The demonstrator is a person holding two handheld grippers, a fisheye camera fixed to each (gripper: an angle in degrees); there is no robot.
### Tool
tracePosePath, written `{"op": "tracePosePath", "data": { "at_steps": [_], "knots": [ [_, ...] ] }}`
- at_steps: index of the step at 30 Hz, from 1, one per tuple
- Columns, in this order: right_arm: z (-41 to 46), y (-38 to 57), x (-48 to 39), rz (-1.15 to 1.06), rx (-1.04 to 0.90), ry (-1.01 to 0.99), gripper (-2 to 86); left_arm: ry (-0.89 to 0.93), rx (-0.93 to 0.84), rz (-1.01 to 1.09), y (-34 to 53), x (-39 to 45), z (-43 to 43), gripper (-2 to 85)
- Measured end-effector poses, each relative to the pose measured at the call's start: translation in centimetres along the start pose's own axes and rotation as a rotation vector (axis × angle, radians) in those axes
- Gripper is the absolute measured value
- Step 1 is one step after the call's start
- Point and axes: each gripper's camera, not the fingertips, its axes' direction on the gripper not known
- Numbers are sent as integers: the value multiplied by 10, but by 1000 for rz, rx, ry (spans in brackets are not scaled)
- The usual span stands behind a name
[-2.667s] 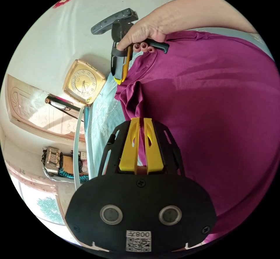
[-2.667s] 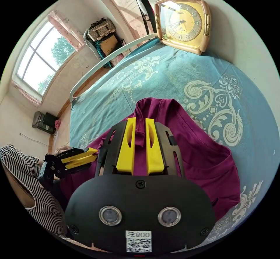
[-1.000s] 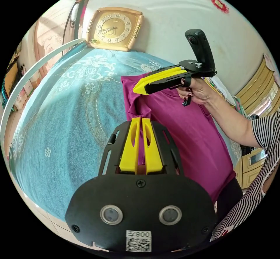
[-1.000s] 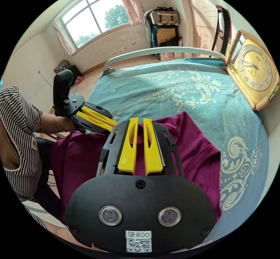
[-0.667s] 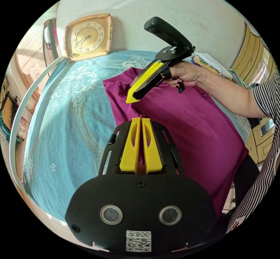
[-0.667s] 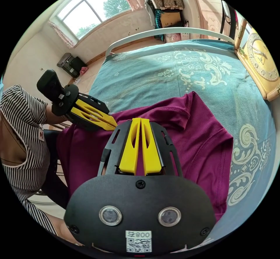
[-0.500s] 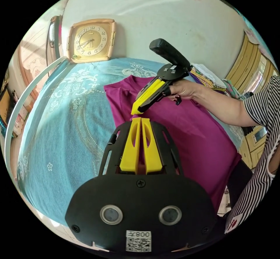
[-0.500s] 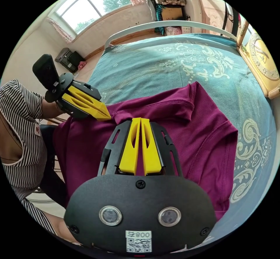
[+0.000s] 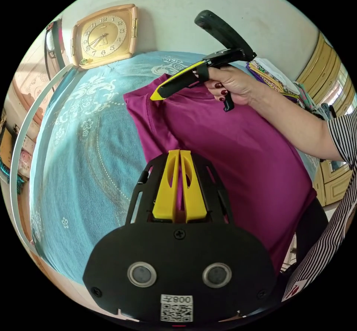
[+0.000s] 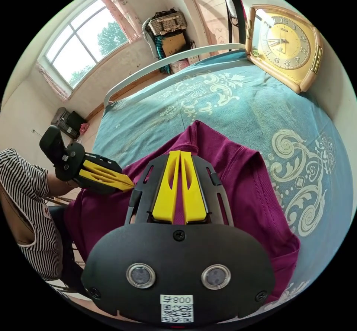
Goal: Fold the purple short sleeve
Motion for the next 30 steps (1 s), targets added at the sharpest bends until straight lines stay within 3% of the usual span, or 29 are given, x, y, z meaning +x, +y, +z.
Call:
{"op": "tracePosePath", "data": {
  "at_steps": [2, 7, 10, 12, 17, 24, 30],
  "knots": [
    [5, -3, -1, 21, -59, 11, 0, -10, -1, 18, 2, 6, -6, 3],
    [-30, 15, -25, 44, 40, -8, 1, 27, 73, -4, 12, 5, -29, 2],
    [-41, 26, -37, 70, 34, 43, 1, 15, -27, -14, 13, 5, -19, 2],
    [-41, 29, -38, 98, -8, 33, 1, 26, 3, -12, 14, 5, -28, 2],
    [-107, 62, -55, 158, 105, 28, 2, 62, 86, -23, 30, 0, -60, 2],
    [-216, 230, -95, 415, 220, -13, 2, 257, 108, -130, 71, -15, -87, 2],
    [-281, 384, -169, 733, 152, -12, 2, 406, 84, -228, 106, -20, -114, 2]
  ]
}}
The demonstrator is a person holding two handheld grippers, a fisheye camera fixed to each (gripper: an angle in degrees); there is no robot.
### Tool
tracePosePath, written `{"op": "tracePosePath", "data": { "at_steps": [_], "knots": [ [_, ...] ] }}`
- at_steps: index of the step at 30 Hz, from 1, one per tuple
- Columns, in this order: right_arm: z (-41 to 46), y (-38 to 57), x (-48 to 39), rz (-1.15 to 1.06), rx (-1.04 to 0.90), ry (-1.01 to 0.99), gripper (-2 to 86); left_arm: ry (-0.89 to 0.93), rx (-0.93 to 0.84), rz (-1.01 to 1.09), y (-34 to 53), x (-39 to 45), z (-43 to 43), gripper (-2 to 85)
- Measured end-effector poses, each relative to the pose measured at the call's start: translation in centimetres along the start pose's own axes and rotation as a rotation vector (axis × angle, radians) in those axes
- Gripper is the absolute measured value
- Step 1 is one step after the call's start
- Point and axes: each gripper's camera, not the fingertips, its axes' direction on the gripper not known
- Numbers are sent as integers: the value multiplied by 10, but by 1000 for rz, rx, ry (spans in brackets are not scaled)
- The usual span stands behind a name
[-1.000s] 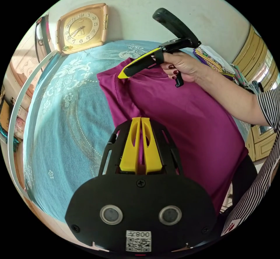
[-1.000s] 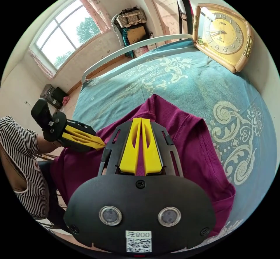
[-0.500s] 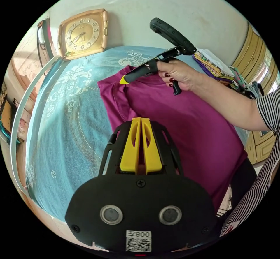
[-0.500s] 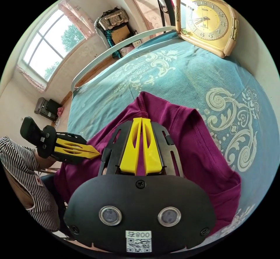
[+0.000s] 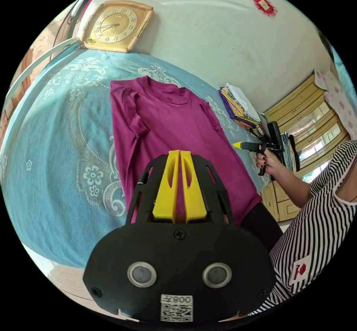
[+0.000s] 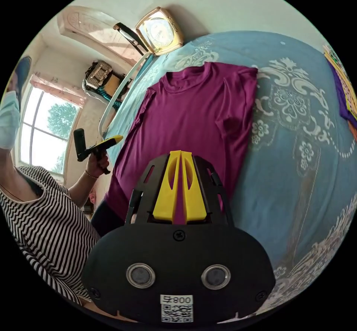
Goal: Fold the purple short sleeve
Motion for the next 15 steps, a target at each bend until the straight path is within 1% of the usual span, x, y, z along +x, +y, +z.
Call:
{"op": "tracePosePath", "data": {
  "at_steps": [4, 6, 8, 10, 11, 15],
  "knots": [
    [-48, 87, 1, 139, -7, 13, 2, 130, 24, -112, 20, -6, -30, 4],
    [-63, 119, 0, 184, -20, 13, 3, 165, 25, -166, 31, -12, -44, 6],
    [-81, 150, -2, 220, 10, 9, 4, 204, 14, -244, 52, -23, -64, 12],
    [-105, 189, -2, 260, 38, -5, 7, 184, -2, -274, 72, -29, -79, 21],
    [-110, 199, -1, 272, 44, -9, 9, 161, -41, -313, 86, -34, -87, 32],
    [-150, 263, 14, 396, 132, -92, 35, 84, -98, -400, 133, -46, -112, 74]
  ]
}}
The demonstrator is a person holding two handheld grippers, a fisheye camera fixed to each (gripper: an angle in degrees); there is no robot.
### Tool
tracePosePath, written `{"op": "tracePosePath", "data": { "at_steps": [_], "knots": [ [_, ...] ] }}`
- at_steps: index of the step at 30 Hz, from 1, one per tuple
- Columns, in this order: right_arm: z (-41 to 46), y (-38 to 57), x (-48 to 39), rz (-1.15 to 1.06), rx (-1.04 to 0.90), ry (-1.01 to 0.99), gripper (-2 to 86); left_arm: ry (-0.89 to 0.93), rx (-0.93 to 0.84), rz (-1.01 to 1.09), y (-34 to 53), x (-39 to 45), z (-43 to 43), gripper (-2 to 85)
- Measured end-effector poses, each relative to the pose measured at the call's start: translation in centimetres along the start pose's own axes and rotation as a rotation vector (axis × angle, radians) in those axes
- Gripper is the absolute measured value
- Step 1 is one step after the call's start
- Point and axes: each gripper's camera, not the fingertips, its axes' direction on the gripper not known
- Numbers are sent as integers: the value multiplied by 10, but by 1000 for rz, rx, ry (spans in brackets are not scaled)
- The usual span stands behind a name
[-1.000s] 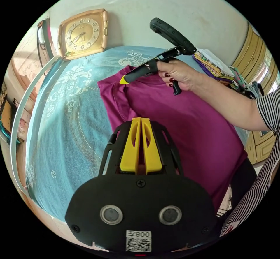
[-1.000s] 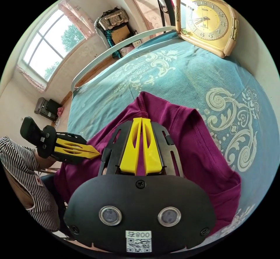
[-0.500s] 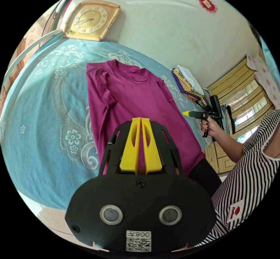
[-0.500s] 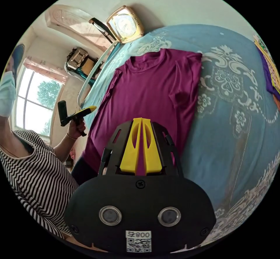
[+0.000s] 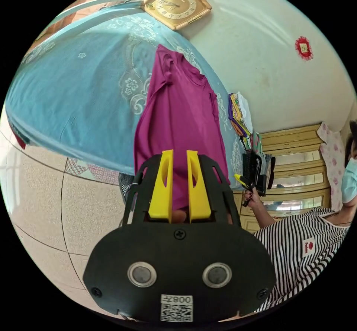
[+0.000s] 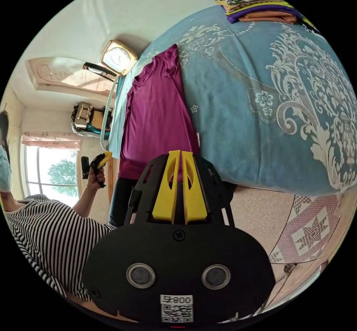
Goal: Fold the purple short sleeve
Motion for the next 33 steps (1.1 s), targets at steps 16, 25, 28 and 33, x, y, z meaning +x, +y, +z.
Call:
{"op": "tracePosePath", "data": {
  "at_steps": [16, 25, 28, 33],
  "knots": [
    [-58, 92, 54, 184, -58, -218, 78, 260, -26, -357, 94, -109, -15, 127],
    [-82, 130, 60, 237, -37, -286, 74, 353, 74, -431, 115, -147, -29, 125],
    [-90, 138, 54, 229, -43, -265, 74, 348, 49, -430, 118, -155, -26, 123],
    [-95, 148, 41, 216, -61, -237, 73, 362, 9, -398, 120, -156, -20, 103]
  ]
}}
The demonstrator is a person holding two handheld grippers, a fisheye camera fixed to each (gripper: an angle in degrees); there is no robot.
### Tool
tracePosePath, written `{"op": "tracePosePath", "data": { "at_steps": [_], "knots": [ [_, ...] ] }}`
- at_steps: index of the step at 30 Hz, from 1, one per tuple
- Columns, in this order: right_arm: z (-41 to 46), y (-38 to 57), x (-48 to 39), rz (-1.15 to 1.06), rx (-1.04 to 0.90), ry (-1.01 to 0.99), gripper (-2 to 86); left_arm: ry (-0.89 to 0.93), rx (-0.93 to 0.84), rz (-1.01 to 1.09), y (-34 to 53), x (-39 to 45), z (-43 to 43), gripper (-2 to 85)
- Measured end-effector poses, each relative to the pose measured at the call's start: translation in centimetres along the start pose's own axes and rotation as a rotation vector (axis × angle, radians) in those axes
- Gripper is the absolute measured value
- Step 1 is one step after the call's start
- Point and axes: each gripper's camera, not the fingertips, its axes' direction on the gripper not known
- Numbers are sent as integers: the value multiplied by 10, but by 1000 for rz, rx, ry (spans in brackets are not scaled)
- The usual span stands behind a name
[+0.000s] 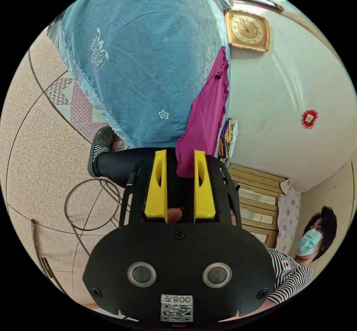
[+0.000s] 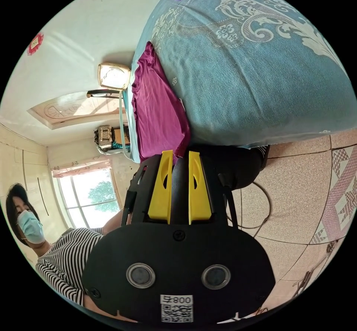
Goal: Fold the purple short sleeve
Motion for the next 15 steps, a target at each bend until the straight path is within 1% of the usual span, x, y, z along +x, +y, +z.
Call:
{"op": "tracePosePath", "data": {
  "at_steps": [2, 8, 15],
  "knots": [
    [1, 4, -5, -8, -9, 26, 72, -17, -29, 21, 3, 2, 2, 84],
    [3, 20, -15, -9, -20, 91, 50, -4, -37, 40, 20, 2, -3, 31],
    [-2, 44, -21, -11, -10, 105, 27, 50, -20, 54, 45, 5, -20, 17]
  ]
}}
